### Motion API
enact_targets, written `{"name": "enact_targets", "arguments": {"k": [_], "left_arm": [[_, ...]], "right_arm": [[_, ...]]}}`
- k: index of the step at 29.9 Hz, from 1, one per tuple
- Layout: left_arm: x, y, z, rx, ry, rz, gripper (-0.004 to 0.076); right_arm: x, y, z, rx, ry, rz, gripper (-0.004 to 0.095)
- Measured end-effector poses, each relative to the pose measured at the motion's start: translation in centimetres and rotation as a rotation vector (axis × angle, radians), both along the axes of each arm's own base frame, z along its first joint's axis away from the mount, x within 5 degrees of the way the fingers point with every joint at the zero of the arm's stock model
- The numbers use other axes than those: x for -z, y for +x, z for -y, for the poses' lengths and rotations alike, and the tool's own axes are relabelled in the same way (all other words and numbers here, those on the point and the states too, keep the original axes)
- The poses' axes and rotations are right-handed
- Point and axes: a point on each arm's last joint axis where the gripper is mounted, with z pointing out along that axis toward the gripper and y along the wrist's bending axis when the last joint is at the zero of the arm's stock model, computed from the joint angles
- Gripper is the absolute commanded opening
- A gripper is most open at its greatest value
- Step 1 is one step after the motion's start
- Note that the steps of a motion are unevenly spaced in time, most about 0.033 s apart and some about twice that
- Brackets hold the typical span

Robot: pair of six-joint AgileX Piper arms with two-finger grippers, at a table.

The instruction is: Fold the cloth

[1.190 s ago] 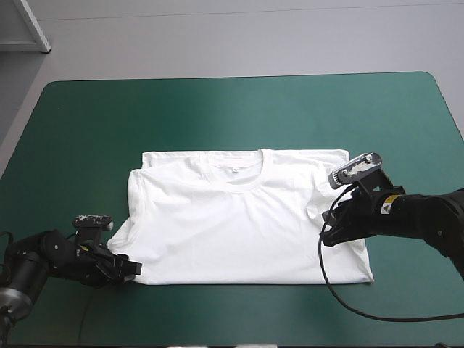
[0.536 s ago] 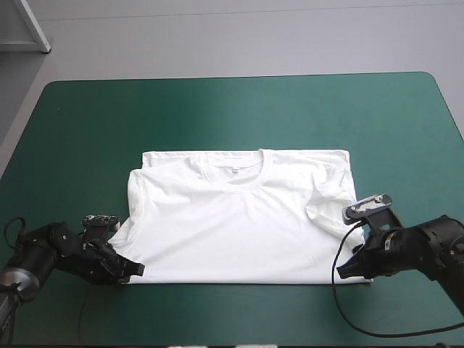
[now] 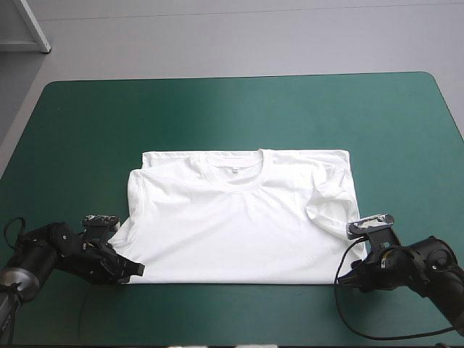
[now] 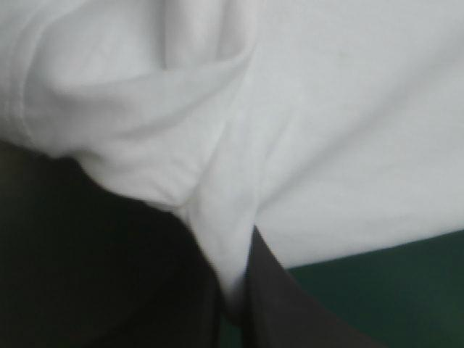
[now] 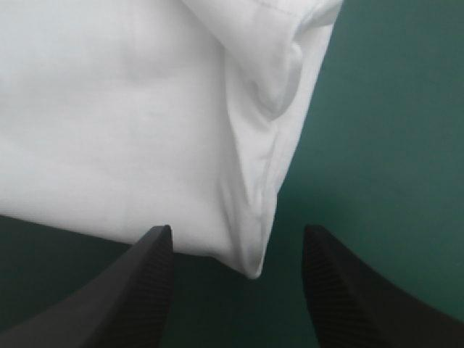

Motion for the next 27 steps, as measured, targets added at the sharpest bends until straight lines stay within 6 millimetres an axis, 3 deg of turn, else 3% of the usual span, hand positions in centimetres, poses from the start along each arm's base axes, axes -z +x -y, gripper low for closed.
{"name": "enact_targets", "arguments": {"k": [4, 9, 10, 14, 22, 27], "left_arm": [[0.0, 0.0, 0.0, 0.0, 0.0, 0.0, 0.0019], [0.0, 0.0, 0.0, 0.0, 0.0, 0.001, 0.0019], [0.0, 0.0, 0.0, -0.001, 0.0, 0.002, 0.0019], [0.0, 0.0, 0.0, -0.001, 0.001, 0.004, 0.0019], [-0.5, -0.2, -0.1, 0.002, 0.009, 0.032, 0.0019], [-2.1, -1.5, -0.1, -0.001, 0.021, 0.065, 0.0019]], "right_arm": [[1.1, 0.5, -0.2, 0.006, 0.004, -0.021, 0.0459], [2.4, 1.1, -0.6, 0.009, 0.005, -0.061, 0.033], [2.5, 1.2, -0.6, 0.009, 0.005, -0.065, 0.0295], [2.8, 1.4, -0.9, 0.004, 0.009, -0.102, -0.0002], [2.3, 1.0, -0.8, 0.025, 0.032, -0.085, -0.0012], [1.1, -1.0, 0.3, 0.014, -0.02, -0.085, -0.0013]]}}
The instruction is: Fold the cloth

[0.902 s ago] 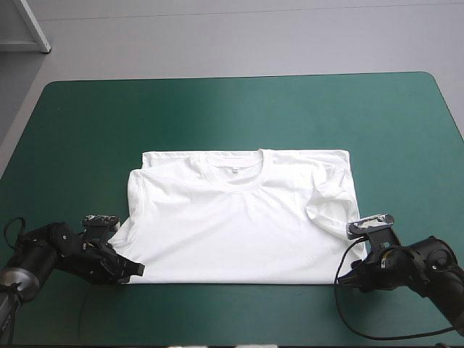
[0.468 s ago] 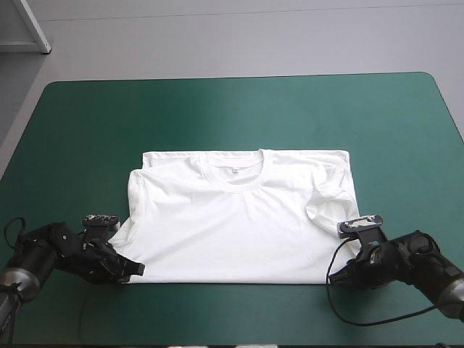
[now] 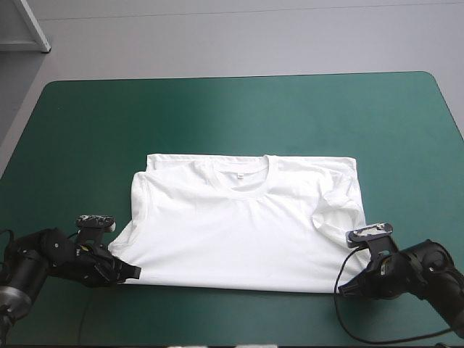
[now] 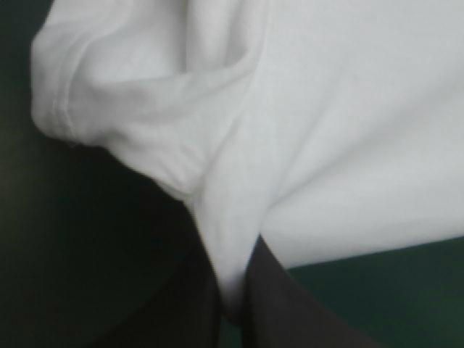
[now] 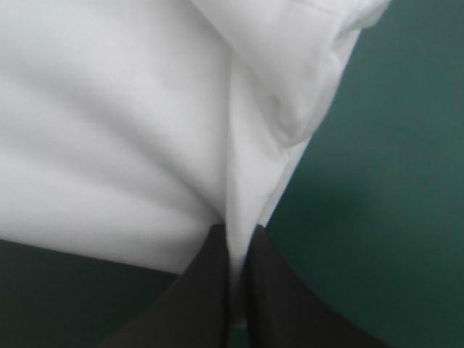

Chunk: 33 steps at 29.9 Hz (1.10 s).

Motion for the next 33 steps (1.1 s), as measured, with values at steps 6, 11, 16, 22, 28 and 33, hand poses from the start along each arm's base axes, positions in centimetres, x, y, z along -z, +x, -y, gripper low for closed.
{"name": "enact_targets", "arguments": {"k": [6, 11, 16, 22, 28, 33], "left_arm": [[-2.5, -1.7, -0.1, 0.007, 0.022, 0.006, 0.0019], [-5.3, -1.8, -0.1, 0.017, 0.025, 0.065, 0.0019], [-8.5, -0.6, -0.2, 0.018, 0.035, 0.167, 0.0019], [-10.3, 2.6, -0.3, 0.017, 0.036, 0.182, 0.0019], [-9.0, 7.5, -0.4, 0.022, 0.023, 0.119, 0.0019], [-7.9, 11.7, 0.0, 0.028, -0.018, 0.151, 0.0019]], "right_arm": [[-3.0, -2.3, 0.8, 0.015, 0.034, 0.06, -0.0013], [-5.1, -2.9, 1.0, 0.018, 0.059, 0.117, -0.0013], [-7.2, -2.2, 0.8, 0.015, 0.079, 0.198, -0.0013], [-9.2, 0.5, 0.1, 0.0, 0.062, 0.276, -0.0013], [-9.3, 5.0, -1.3, -0.037, 0.018, 0.282, -0.0014], [-8.7, 9.1, -2.4, -0.062, -0.042, 0.272, -0.0013]]}}
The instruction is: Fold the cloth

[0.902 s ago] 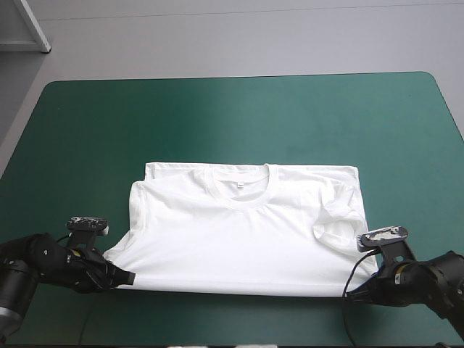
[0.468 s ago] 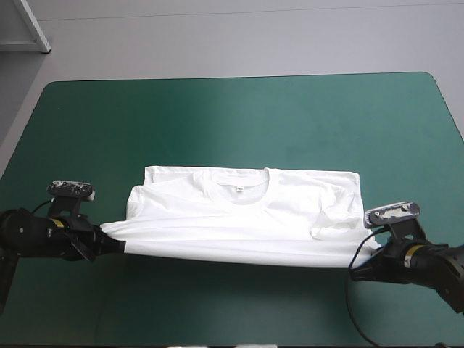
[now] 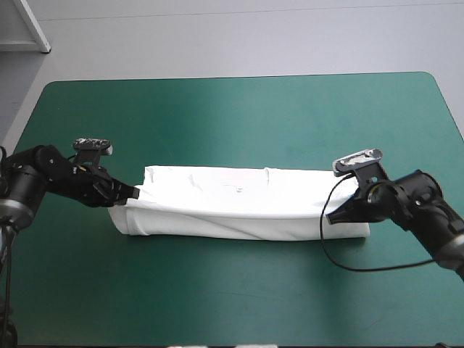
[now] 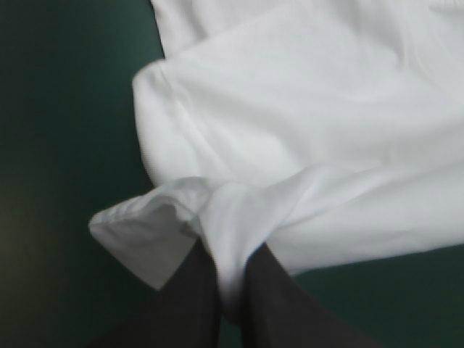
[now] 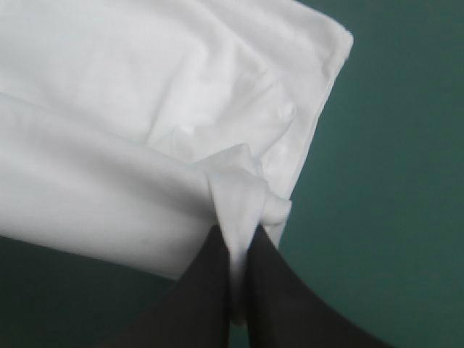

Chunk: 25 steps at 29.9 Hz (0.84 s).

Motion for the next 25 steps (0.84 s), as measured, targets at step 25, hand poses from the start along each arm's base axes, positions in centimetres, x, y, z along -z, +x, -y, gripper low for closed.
{"name": "enact_targets", "arguments": {"k": [25], "left_arm": [[4.1, 8.7, 1.8, -0.018, 0.002, 0.108, 0.002]], "right_arm": [[3.8, 10.2, 2.9, 0.119, 0.084, 0.005, 0.0085]]}}
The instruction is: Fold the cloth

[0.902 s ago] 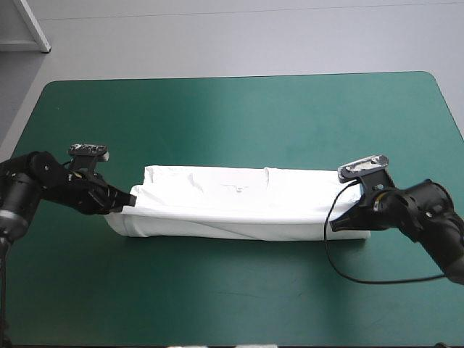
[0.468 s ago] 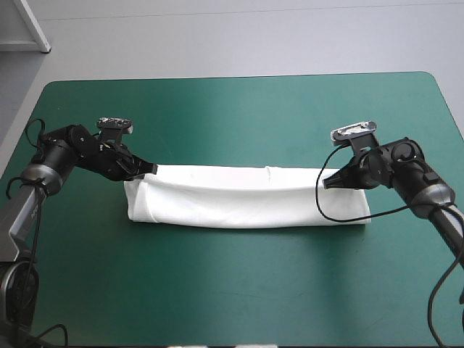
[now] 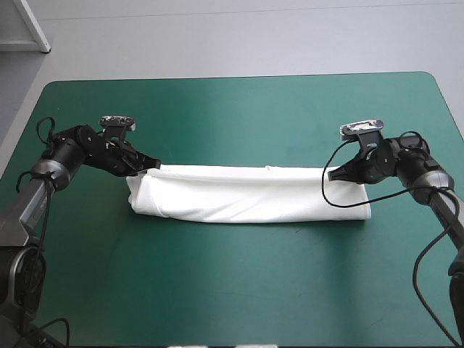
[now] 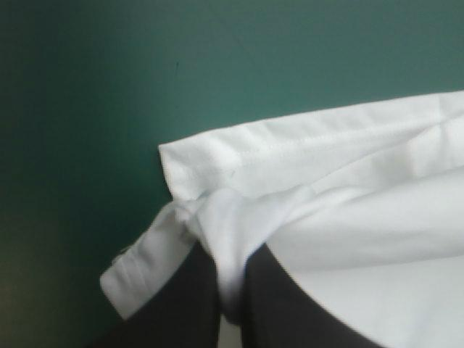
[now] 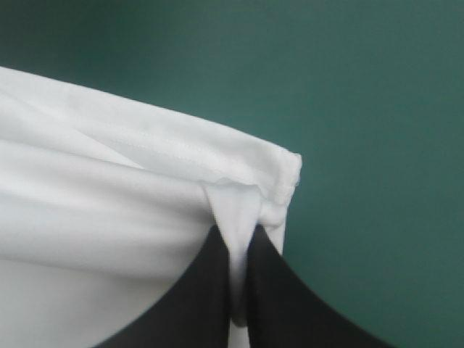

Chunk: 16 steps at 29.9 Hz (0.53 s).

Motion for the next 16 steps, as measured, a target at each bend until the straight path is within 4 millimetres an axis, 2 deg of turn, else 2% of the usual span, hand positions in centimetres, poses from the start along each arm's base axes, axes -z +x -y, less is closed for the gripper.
{"name": "enact_targets", "arguments": {"k": [3, 5, 7, 8, 9, 12, 16], "left_arm": [[-0.2, 0.2, 0.0, -0.01, -0.006, 0.024, 0.0042], [-0.2, 0.3, 0.0, -0.011, -0.003, 0.036, 0.0097], [-0.2, 0.4, 0.0, 0.001, 0.005, 0.045, 0.0195], [-0.3, 0.4, 0.0, 0.007, 0.007, 0.048, 0.0255], [-0.3, 0.4, 0.0, 0.013, 0.007, 0.051, 0.0328], [-0.4, 0.5, 0.0, 0.029, 0.011, 0.068, 0.0461], [-1.1, 0.8, 0.0, 0.036, 0.018, 0.098, 0.0475]], "right_arm": [[-0.1, 0.2, 0.6, 0.019, 0.007, 0.021, 0.0263], [-0.2, 0.3, 0.9, 0.03, 0.008, 0.032, 0.0421], [-0.2, 0.5, 1.3, 0.038, 0.004, 0.044, 0.0555], [-0.2, 0.5, 1.4, 0.043, 0.004, 0.048, 0.0587], [-0.3, 0.6, 1.5, 0.047, 0.005, 0.057, 0.0593], [-0.6, 0.9, 1.6, 0.053, 0.004, 0.091, 0.0563], [-2.0, 1.5, 2.2, 0.077, 0.012, 0.143, 0.05]]}}
